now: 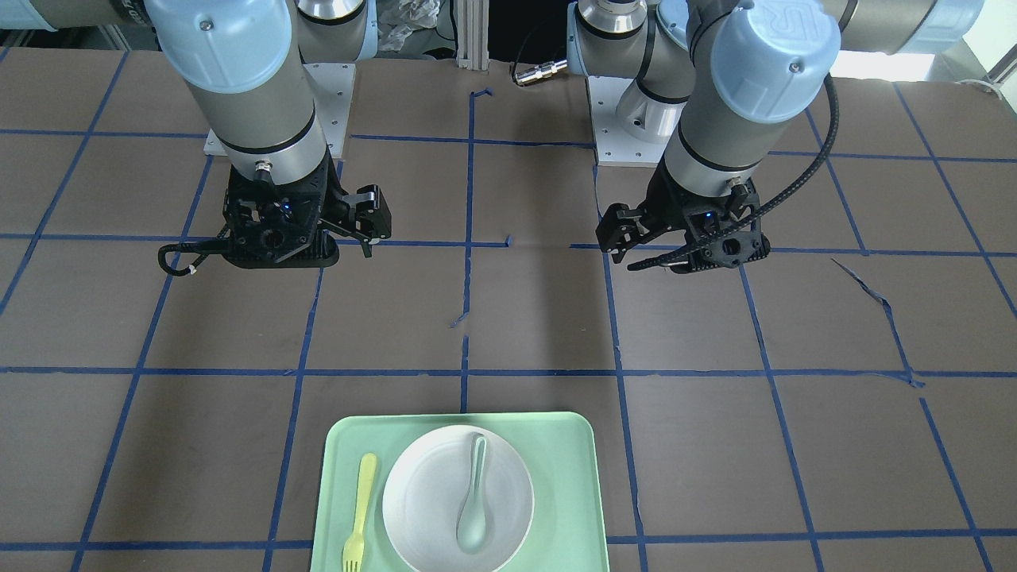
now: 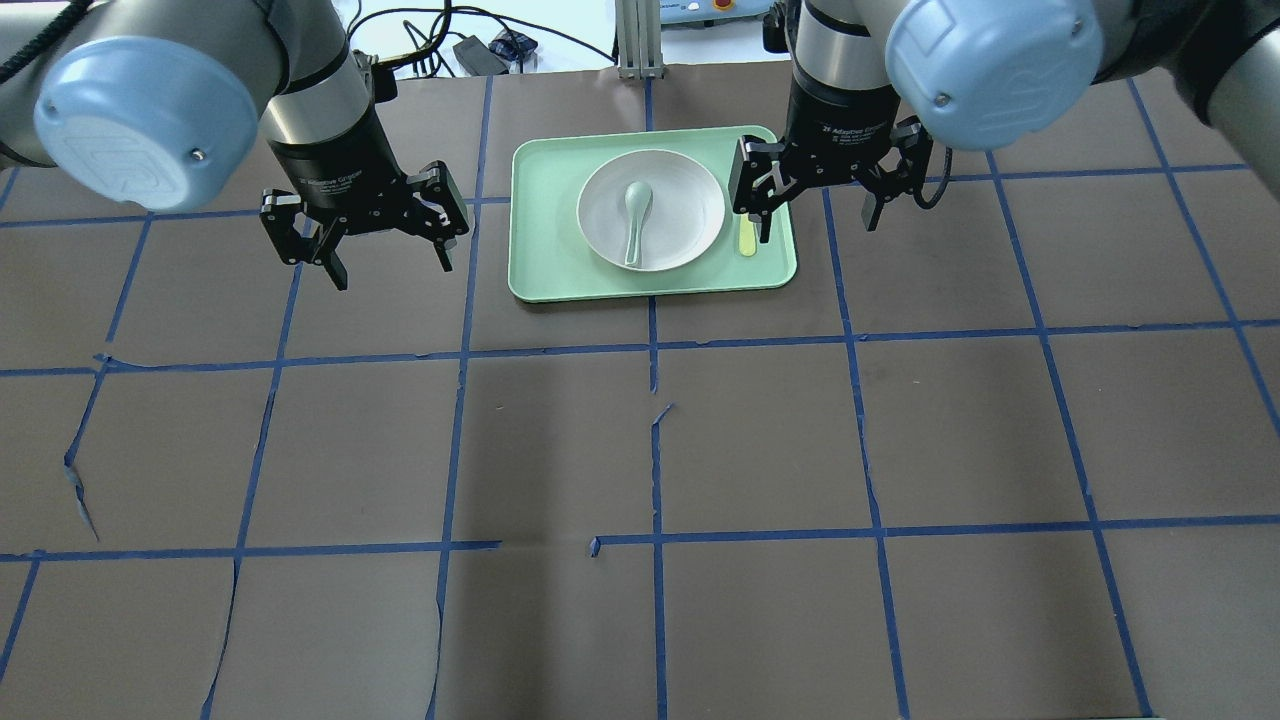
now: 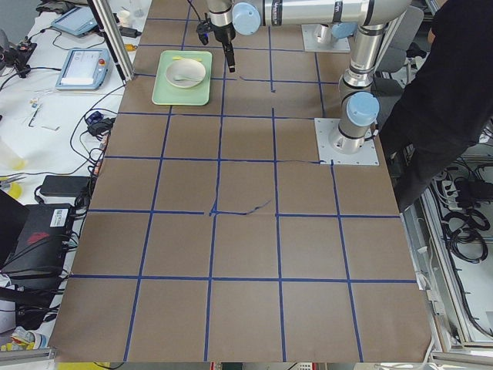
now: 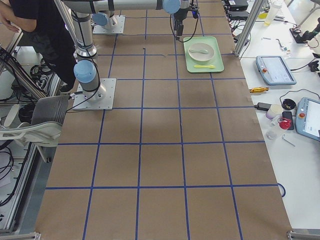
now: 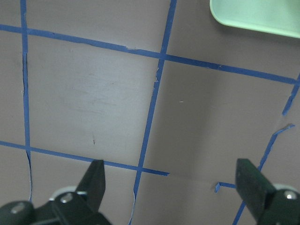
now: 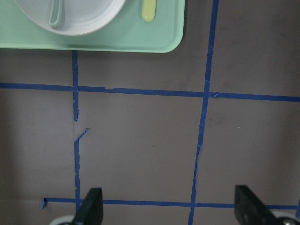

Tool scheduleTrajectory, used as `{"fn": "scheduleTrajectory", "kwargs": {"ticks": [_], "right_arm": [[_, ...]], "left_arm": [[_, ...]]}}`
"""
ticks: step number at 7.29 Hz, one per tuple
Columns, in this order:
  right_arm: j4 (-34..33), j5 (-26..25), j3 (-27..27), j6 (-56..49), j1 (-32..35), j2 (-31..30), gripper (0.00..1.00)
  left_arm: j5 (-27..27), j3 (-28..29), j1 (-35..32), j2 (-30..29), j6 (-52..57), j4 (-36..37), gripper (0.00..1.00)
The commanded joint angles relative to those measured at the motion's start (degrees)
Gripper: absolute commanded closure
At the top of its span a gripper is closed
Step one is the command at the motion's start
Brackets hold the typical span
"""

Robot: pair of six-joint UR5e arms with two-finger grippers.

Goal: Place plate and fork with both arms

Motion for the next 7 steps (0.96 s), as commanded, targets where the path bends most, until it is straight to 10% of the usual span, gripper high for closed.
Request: {"fn": "scheduleTrajectory", "kwargs": {"ticks": [1, 7], "right_arm": [[-0.3, -0.2, 0.2, 0.1, -0.5, -0.1, 0.0], [2.6, -0.6, 0.5, -1.5, -5.6, -3.0, 0.0]], "left_arm": [[0.0, 0.3, -0.2, 1.3, 3.3, -2.8, 0.0], [-1.7, 1.8, 0.7, 1.5, 6.6, -3.0, 0.0]]}}
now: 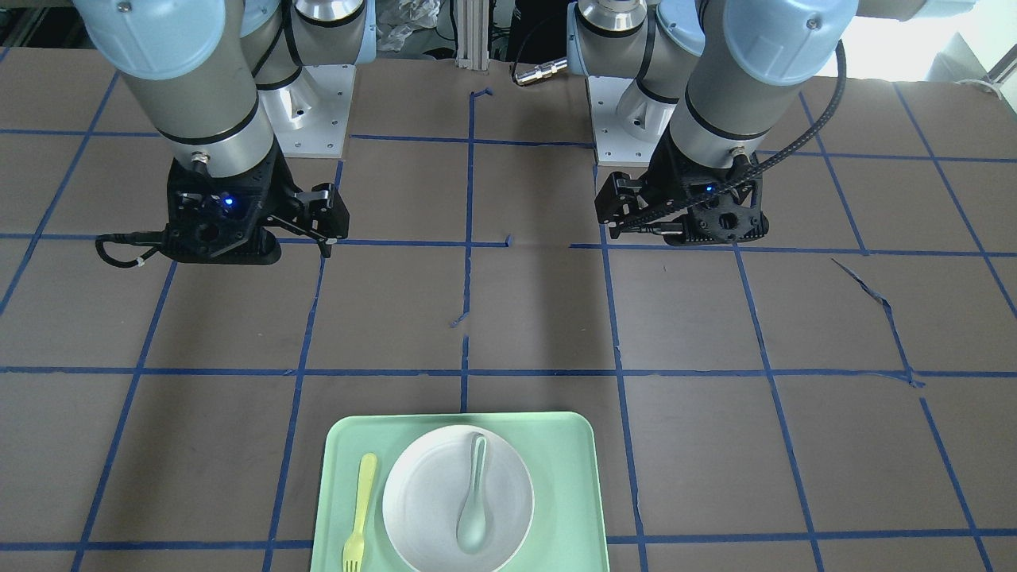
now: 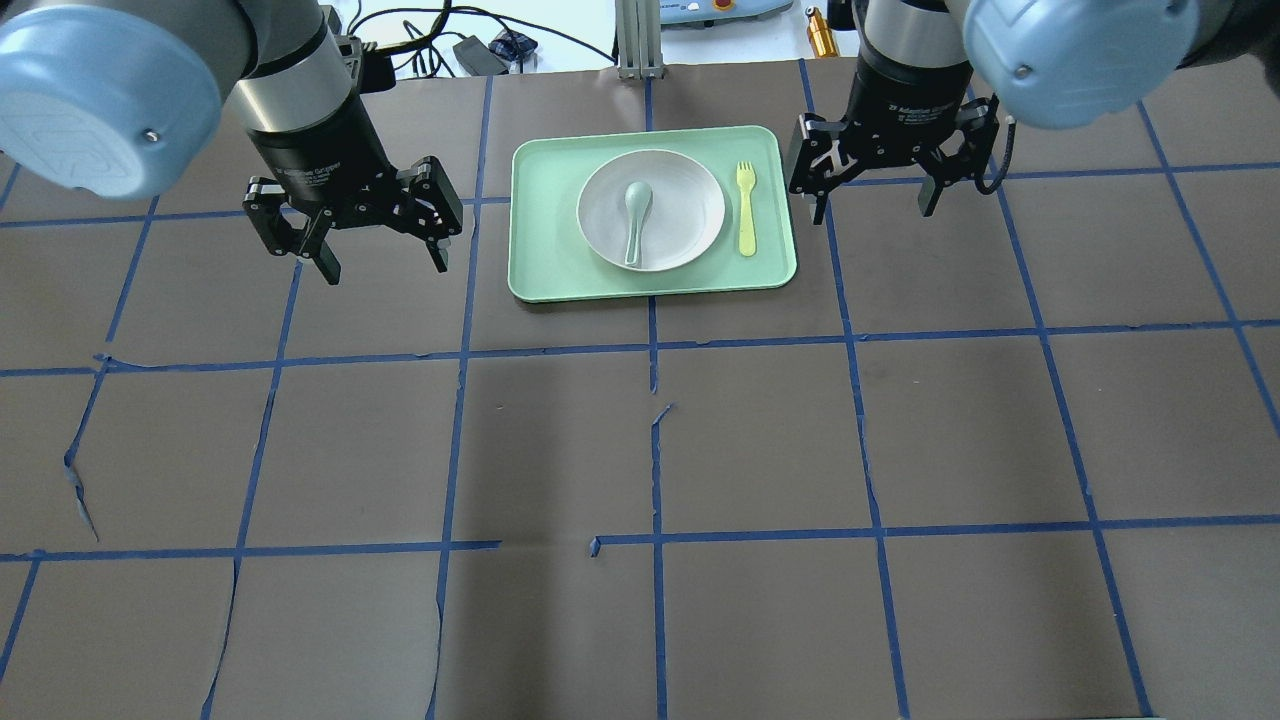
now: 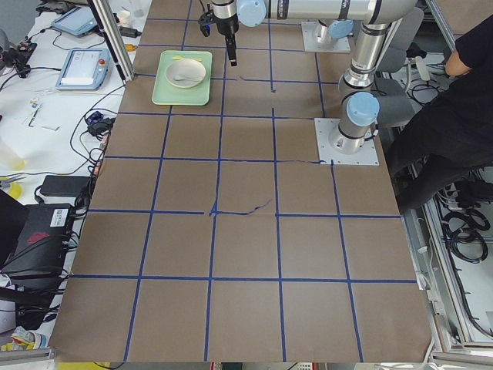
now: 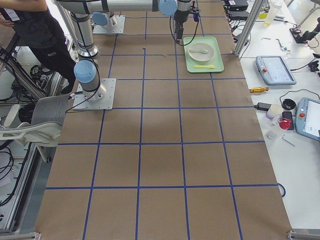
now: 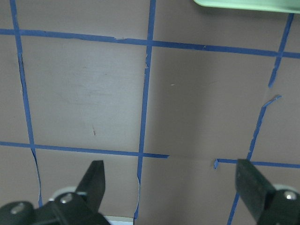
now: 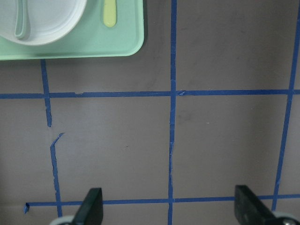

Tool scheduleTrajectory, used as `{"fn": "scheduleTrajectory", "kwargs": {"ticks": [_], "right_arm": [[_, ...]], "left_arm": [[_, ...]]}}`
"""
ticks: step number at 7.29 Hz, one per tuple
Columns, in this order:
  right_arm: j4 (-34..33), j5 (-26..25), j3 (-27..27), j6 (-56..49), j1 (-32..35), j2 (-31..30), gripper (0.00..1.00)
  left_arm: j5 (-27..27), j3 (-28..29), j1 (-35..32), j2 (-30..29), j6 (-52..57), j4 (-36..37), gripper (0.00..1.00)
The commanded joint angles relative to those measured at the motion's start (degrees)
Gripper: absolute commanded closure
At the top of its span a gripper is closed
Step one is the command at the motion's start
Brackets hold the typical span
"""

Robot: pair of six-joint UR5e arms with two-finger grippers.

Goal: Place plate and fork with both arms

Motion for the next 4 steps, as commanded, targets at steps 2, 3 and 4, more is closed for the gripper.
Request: {"fn": "scheduleTrajectory", "kwargs": {"ticks": [2, 3, 4], "right_arm": [[0.6, 0.7, 0.1, 0.8, 0.3, -0.5, 0.0], [1.0, 0.7, 0.2, 0.8, 0.2, -0.5, 0.0], [1.1, 0.7, 0.2, 0.8, 0.3, -0.5, 0.0]], "left_arm": [[0.1, 0.0, -0.5, 0.5, 0.1, -0.1, 0.0], [-0.8, 0.0, -0.6, 0.4, 0.0, -0.1, 0.0], [-1.0, 0.1, 0.0, 0.4, 0.1, 0.0, 0.0]]}}
